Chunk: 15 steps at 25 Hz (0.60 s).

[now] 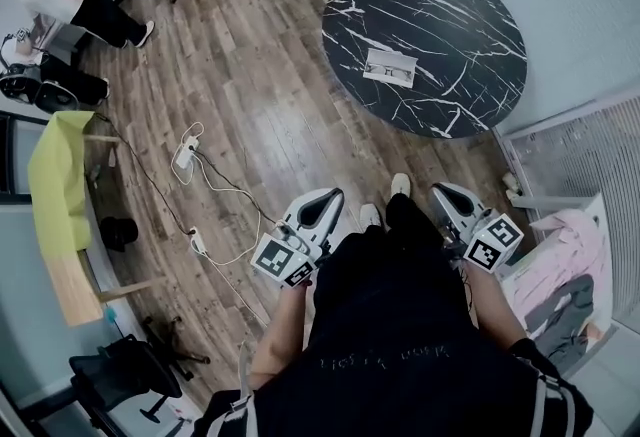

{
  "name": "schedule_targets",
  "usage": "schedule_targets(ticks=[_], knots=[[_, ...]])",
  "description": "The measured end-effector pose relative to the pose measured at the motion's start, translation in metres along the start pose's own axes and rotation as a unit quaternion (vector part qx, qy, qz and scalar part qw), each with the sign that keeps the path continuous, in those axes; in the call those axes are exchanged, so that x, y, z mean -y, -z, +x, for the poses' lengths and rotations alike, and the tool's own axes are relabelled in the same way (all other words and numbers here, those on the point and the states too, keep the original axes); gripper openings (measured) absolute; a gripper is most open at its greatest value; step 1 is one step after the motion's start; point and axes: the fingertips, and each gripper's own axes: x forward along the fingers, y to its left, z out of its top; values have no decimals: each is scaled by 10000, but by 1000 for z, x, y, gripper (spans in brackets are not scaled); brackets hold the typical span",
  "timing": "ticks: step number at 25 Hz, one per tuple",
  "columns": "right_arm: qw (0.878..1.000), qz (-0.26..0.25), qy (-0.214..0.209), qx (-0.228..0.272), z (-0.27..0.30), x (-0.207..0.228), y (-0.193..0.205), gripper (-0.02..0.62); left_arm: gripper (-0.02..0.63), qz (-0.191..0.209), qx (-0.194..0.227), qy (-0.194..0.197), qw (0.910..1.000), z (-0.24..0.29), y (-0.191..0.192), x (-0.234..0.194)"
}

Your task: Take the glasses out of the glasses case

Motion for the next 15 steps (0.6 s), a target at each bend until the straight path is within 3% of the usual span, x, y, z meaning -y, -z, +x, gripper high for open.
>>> schedule_targets(ticks=[15], knots=[[9999, 65, 39, -126, 36, 34, -5, 34, 20, 78, -181, 90, 9998, 28, -5, -24]])
